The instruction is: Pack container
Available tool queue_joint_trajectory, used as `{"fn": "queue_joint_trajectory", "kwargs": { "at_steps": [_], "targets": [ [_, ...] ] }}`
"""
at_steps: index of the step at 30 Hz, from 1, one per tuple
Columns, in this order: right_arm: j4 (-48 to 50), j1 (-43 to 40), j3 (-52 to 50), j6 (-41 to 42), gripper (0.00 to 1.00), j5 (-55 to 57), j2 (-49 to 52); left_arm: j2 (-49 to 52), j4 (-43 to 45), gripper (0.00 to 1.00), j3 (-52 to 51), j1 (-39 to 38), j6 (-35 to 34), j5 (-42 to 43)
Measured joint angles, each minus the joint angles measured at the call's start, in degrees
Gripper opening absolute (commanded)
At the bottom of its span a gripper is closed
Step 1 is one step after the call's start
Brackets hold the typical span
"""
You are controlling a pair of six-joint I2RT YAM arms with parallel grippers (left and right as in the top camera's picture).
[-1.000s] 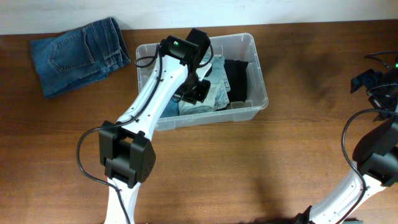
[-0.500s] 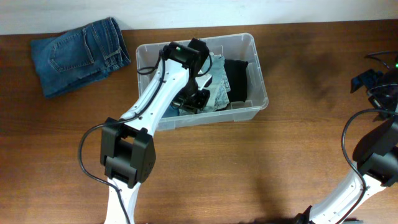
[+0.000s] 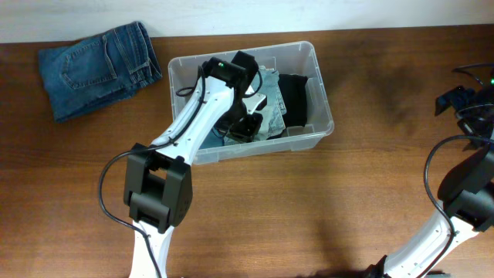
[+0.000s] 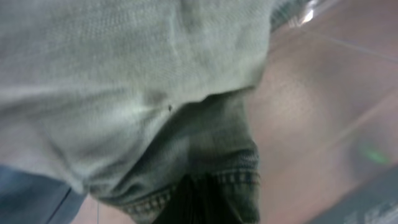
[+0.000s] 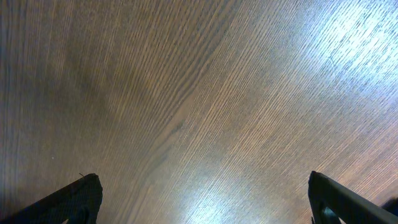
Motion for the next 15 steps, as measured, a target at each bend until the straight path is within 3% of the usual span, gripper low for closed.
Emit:
{"fn": "queue_joint_trajectory", "kwargs": {
  "at_steps": [8,15],
  "targets": [
    [-0.02,0.0,0.0,0.0,0.98,0.0,0.0,-0.02,6.29,0.01,-3.85,-0.02,0.07,0.5],
    [-0.02,0.0,0.0,0.0,0.98,0.0,0.0,0.0,5.92,0.01,-1.14,0.09,0.09,0.5]
  ]
}}
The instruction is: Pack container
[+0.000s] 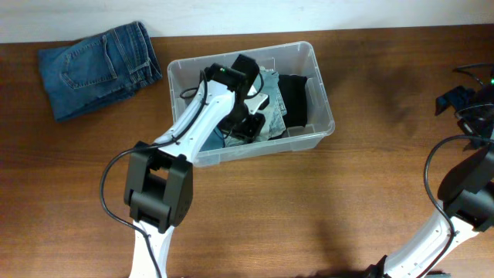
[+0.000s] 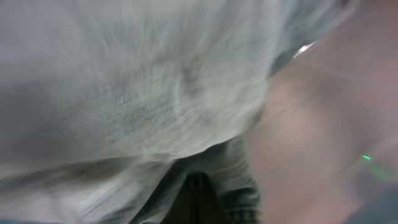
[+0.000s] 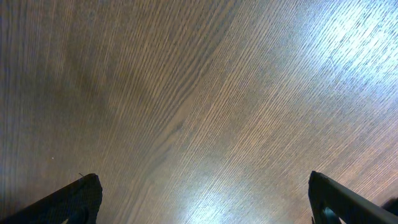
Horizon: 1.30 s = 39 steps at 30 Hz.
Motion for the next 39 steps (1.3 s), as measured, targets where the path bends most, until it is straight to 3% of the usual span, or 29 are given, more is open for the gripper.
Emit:
{"fn": "queue_joint_trajectory", "kwargs": {
  "at_steps": [8,15,27,39],
  "targets": [
    [0.0,0.0,0.0,0.0,0.98,0.0,0.0,-0.11,2.4,0.01,12.79,2.34,-1.27,-5.6],
    [0.0,0.0,0.0,0.0,0.99,0.0,0.0,-0.09,7.17,0.01,13.33,5.88,-2.99,-11.43],
    [0.0,0.0,0.0,0.0,0.98,0.0,0.0,8.92,14.34,0.01,13.33,6.32,-3.17,-12.63],
    [0.0,0.0,0.0,-0.02,0.98,0.0,0.0,9.46,12.59,0.01,17.14,6.25,-3.15,-13.57]
  ]
}}
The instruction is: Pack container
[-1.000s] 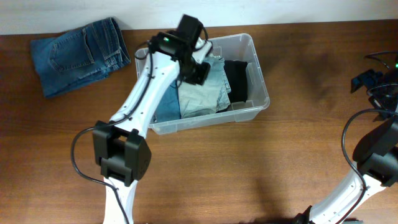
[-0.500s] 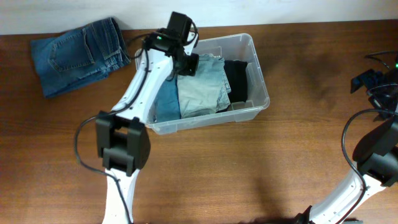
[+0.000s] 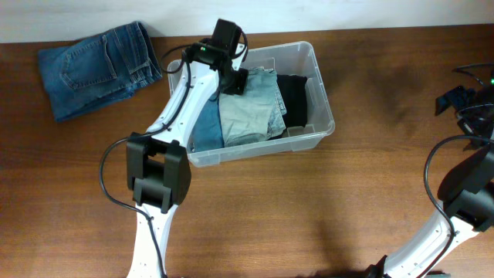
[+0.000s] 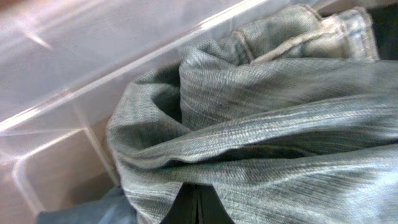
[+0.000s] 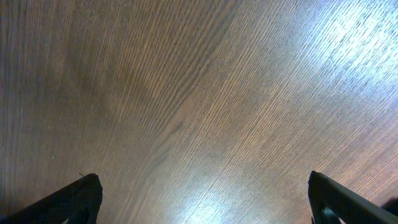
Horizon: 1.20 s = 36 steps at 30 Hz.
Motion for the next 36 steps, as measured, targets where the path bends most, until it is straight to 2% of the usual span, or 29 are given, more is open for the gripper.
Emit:
{"fn": "queue_joint_trajectory", "kwargs": {
  "at_steps": [5,14,26,36],
  "targets": [
    [0.02,0.0,0.0,0.0,0.98,0.0,0.0,-1.49,-0.15,0.01,3.76,-0.37,0.0,1.53],
    [0.0,0.0,0.0,0.02,0.98,0.0,0.0,-3.3,1.53,0.01,4.42,-4.52,0.0,4.44],
    [0.0,0.0,0.0,0.0,0.98,0.0,0.0,4.81,6.6,0.01,4.48,-8.37,0.0,5.68],
    [0.02,0.0,0.0,0.04,0.98,0.0,0.0,4.79,6.25,0.01,5.11,-7.98,0.0,6.71]
  ]
}}
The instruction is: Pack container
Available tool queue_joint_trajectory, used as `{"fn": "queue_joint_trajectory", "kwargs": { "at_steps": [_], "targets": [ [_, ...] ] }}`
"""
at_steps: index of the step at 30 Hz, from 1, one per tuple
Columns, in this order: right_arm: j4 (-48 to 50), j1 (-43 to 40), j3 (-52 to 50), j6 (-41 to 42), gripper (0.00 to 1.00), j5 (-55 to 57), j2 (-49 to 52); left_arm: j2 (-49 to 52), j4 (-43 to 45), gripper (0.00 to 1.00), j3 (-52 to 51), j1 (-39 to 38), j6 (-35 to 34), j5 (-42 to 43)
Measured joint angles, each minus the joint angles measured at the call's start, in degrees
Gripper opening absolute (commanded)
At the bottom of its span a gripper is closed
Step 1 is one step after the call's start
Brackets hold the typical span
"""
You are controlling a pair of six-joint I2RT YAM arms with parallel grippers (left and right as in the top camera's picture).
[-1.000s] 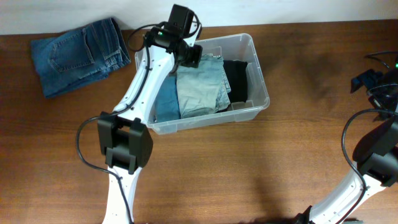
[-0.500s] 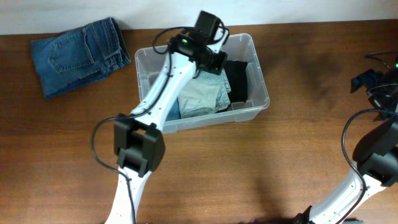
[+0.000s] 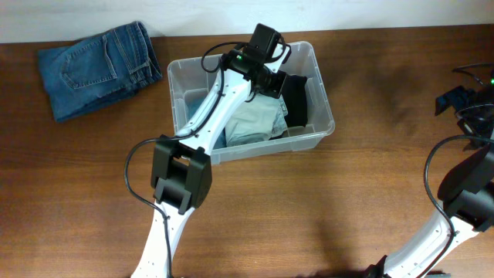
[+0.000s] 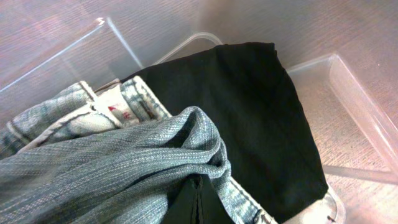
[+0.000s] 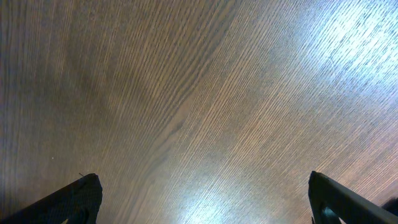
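Note:
A clear plastic container [image 3: 319, 85] holds light grey-blue jeans [image 3: 251, 122], a black garment [image 3: 296, 96] to their right and a blue garment [image 3: 218, 139] to their left. My left gripper [image 3: 266, 79] is inside the container near its back wall, shut on a fold of the light jeans [image 4: 124, 168] next to the black garment [image 4: 249, 112]. In the left wrist view the left gripper [image 4: 198, 190] has its fingers pressed together under the denim. My right gripper [image 5: 202, 199] hangs open over bare wood at the far right [image 3: 457, 100].
Folded dark blue jeans [image 3: 96, 68] lie on the table at the back left, outside the container. The wooden table [image 3: 347, 208] runs in front of and to the right of the container. The left arm crosses the container's front wall.
My left gripper has moved from the container's back left to its back middle, beside the black garment, still shut on the light jeans. The right arm has not moved.
My left gripper was low in the front middle of the container, pressed into the light jeans, at the first two moments. Then it was at the back left with the jeans lying flat. Now it holds a fold of them beside the black garment.

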Motion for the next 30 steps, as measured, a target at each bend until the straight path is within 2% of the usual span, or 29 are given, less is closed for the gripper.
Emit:
{"fn": "queue_joint_trajectory", "kwargs": {
  "at_steps": [4,7,8,10,11,16,19,30],
  "targets": [
    [0.0,0.0,0.0,-0.04,0.98,0.0,0.0,-1.86,-1.92,0.02,-0.02,0.7,0.0,-0.26],
    [0.0,0.0,0.0,-0.04,0.98,0.0,0.0,-4.11,-3.91,0.09,-0.02,1.79,0.02,-1.46],
    [-0.02,0.0,0.0,-0.02,0.98,0.0,0.0,-4.85,-4.39,0.12,-0.02,2.14,0.0,-1.9],
    [0.0,0.0,0.0,-0.02,0.98,0.0,0.0,-6.47,-5.62,0.34,-0.02,3.04,-0.04,-2.78],
    [-0.02,0.0,0.0,-0.04,0.99,0.0,0.0,-7.45,-6.51,0.41,-0.02,3.67,0.24,-3.28],
    [0.0,0.0,0.0,-0.02,0.98,0.0,0.0,-10.19,-10.27,0.46,-0.02,7.63,-0.26,-4.39],
    [-0.02,0.0,0.0,-0.02,0.99,0.0,0.0,-10.32,-12.15,0.57,-0.02,11.34,-0.55,-5.42],
    [-0.02,0.0,0.0,-0.02,0.98,0.0,0.0,-10.36,-15.41,0.57,-0.02,28.72,-2.43,-6.54]
  ]
}}
